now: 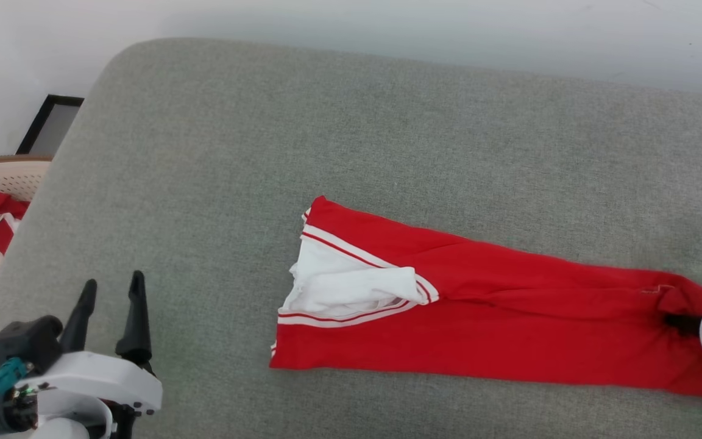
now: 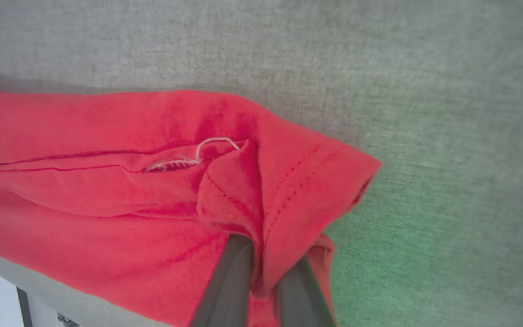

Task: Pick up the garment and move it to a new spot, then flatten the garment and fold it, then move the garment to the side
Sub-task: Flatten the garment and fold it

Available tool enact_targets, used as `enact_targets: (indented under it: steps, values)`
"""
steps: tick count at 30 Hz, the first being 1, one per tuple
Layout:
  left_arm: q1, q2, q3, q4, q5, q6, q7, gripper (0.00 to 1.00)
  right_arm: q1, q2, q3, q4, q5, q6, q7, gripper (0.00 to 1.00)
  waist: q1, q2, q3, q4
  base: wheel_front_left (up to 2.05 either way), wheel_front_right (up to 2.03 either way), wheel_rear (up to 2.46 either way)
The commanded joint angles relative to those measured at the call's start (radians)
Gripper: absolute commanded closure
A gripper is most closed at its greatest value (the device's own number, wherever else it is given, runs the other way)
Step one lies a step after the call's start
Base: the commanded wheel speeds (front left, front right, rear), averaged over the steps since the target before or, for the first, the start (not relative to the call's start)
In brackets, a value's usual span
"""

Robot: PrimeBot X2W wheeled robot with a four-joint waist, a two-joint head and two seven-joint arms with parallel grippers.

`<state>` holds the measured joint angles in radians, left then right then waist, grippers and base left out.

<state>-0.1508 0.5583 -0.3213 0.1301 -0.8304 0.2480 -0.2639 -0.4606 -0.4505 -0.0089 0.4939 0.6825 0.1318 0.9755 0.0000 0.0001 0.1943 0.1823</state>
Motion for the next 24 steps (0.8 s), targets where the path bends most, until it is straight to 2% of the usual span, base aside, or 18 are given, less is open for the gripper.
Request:
enact_targets:
  steps: [1, 13, 17, 24]
  values:
    - [0.011, -0.008, 0.005, 0.003, 0.019, -0.011, 0.000, 0.00, -0.006, -0.022, -0.008, 0.009, -0.010, -0.002, -0.009, 1.00, 0.0000, -0.0001, -0.002, -0.003, 0.00, 0.00, 0.00]
    - [0.036, -0.064, 0.062, 0.035, 0.085, -0.084, 0.000, 0.00, -0.054, -0.122, -0.069, 0.108, -0.109, -0.002, -0.059, 1.00, 0.0000, -0.0001, -0.037, -0.014, 0.00, 0.00, 0.00]
    - [0.051, -0.075, 0.082, 0.054, 0.100, -0.107, 0.000, 0.00, -0.066, -0.112, -0.055, 0.117, -0.122, -0.002, -0.058, 1.00, 0.0000, -0.0001, -0.063, -0.024, 0.00, 0.00, 0.00]
    - [0.092, -0.093, 0.112, 0.078, 0.113, -0.128, 0.000, 0.00, -0.047, -0.074, 0.000, 0.034, -0.042, -0.002, -0.028, 1.00, 0.0000, -0.0001, -0.120, -0.039, 0.00, 0.00, 0.00]
